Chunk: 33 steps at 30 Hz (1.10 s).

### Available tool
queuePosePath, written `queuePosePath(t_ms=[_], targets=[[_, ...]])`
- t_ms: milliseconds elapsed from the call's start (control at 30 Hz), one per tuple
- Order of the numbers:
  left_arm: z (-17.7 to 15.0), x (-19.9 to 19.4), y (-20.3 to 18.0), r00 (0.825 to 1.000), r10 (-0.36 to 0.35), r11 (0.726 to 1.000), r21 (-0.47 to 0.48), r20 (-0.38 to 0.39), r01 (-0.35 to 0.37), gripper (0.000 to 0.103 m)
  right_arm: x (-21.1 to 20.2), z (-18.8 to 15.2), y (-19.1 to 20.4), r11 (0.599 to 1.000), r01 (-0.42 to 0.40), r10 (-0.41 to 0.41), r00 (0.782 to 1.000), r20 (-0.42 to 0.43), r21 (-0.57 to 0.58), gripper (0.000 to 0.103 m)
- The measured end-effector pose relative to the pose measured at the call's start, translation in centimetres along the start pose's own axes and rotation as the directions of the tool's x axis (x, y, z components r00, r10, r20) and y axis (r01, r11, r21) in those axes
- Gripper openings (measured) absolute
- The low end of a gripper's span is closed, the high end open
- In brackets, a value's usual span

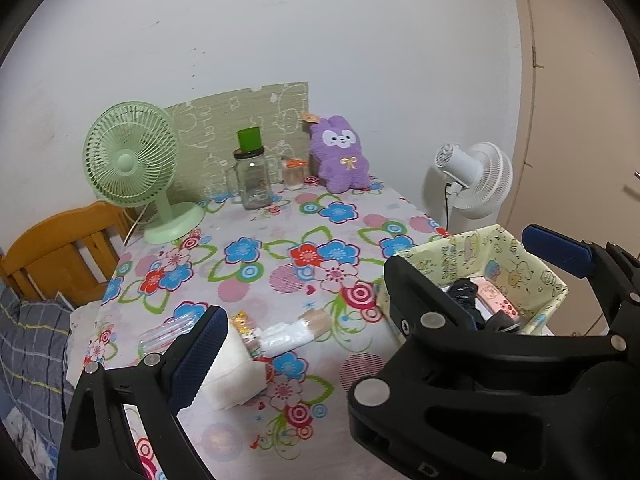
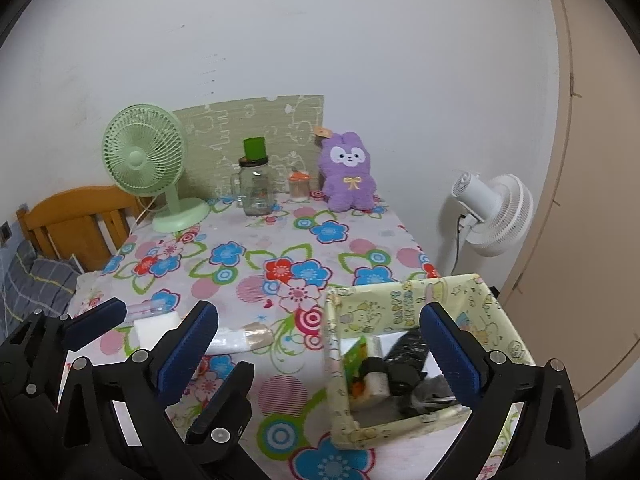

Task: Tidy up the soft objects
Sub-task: 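Move both grippers back over the table toward the foam block and paper roll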

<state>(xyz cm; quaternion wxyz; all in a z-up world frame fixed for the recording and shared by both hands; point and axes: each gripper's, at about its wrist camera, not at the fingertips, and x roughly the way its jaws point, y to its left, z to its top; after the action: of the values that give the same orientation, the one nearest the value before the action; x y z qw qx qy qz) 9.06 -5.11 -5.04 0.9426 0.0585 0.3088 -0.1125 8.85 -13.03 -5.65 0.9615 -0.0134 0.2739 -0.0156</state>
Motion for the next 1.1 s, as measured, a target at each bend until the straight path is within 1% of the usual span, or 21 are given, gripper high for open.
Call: queuePosePath(t_ms=[200,533,700,1100], targets=[[-0.6,0.4,1.8,0.999,0.037,0.999,0.003,-0.007,-0.037,0.098,0.7,-0.4,1.7,0.999,-0.032,0.032,0.999,-0.008,0.000,0.102],[-1.8,1.5,4.5,0.997,0.069,0.997,-0.027,-0.036,-0.070,0.098,2.4,-1.1,4.2,0.999,-0.052,0.052,0.998,-0.027,-0.009,0.102],[-2.3,1.9,5.5,0.995,0.091,0.995,-0.035,-0.045,-0.093,0.098,3.3,-1.4,5.1,0.997,-0.077,0.077,0.996,-0.044,0.008,0.102],[-3.5,4.0,7.5,0.989,0.108,0.991,-0.070,-0.102,-0.116,0.098,5.7,-2.3,6.9,0.995,-0.096,0.094,0.991,-0.092,-0.017,0.102]])
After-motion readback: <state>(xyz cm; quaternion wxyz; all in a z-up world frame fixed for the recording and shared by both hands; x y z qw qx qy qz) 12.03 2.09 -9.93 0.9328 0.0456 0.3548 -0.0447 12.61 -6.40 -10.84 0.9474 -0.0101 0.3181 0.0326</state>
